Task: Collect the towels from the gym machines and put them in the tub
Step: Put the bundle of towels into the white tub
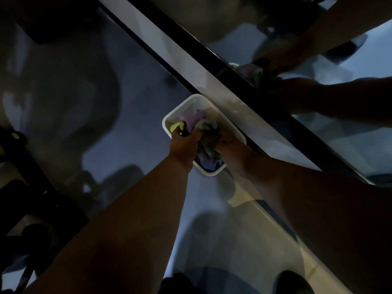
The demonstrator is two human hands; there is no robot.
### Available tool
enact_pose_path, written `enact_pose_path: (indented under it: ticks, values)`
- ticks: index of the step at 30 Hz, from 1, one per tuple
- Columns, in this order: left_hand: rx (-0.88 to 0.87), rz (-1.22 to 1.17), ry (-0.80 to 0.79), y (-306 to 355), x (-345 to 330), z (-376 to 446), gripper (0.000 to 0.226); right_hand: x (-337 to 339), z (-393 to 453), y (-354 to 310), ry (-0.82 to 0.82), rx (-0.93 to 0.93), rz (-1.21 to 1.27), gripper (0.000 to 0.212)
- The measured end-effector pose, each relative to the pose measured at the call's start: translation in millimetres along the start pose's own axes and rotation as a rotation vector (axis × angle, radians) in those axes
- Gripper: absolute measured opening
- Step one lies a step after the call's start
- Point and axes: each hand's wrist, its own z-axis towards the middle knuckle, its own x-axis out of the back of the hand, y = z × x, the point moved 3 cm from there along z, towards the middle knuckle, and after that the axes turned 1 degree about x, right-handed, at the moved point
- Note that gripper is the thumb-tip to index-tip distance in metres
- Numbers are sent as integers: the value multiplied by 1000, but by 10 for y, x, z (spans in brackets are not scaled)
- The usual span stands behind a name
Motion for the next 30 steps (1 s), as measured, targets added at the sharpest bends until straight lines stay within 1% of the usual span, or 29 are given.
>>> enact_pose_path:
  ticks: [2,5,7,8,9,10,11,12,14,15,16,17,18,19,20,22,24,26,28,29,30]
  values:
    - [4,46,15,-82,25,78,63,-31,95,89,-21,-4,-91,68]
    - [23,166,13,-212,14,169,76,-92,213,218,-53,-13,15,64]
    - [12,307,14,-250,-2,224,81,-114,255,261,-56,32,6,71]
    - [4,367,12,-255,-13,253,83,-119,292,318,-58,36,-18,71]
    - [-4,417,2,-265,-20,296,86,-106,272,307,-53,43,-47,61]
    - [-14,466,-10,-235,-44,274,87,-75,284,348,-50,71,-70,42]
    - [-19,516,-10,-202,-56,253,85,-65,251,378,-44,139,-84,27]
    - [-33,556,1,-167,-62,227,79,-61,266,396,1,188,-109,25]
    - [-94,559,85,-66,-56,108,64,-20,216,326,81,266,-108,29]
    - [-152,587,151,-25,-30,37,63,16,121,278,93,254,-98,32]
    - [-269,695,211,27,-8,-47,63,35,74,293,68,236,-66,41]
    - [-420,858,240,72,-13,-123,58,46,-9,264,42,221,-69,47]
    - [-572,1004,214,78,-28,-164,51,51,-19,286,46,219,-171,52]
    - [-668,1128,142,55,-57,-182,44,53,-15,289,36,223,-261,56]
    - [-696,1222,31,27,-91,-192,43,40,23,316,17,203,-323,60]
    - [-608,1440,-174,-97,-125,-160,55,-24,87,323,-26,164,-320,66]
    - [-571,1597,-300,-185,-140,-121,65,-67,180,335,-66,141,-335,67]
    - [-522,1642,-343,-240,-103,-78,65,-99,262,372,-77,128,-380,65]
    - [-509,1705,-330,-287,-56,-39,73,-139,308,395,-119,113,-361,60]
    - [-502,1772,-331,-302,-39,-47,76,-162,318,399,-153,122,-341,57]
    - [-472,1845,-349,-324,-20,-39,73,-173,353,432,-157,135,-343,55]
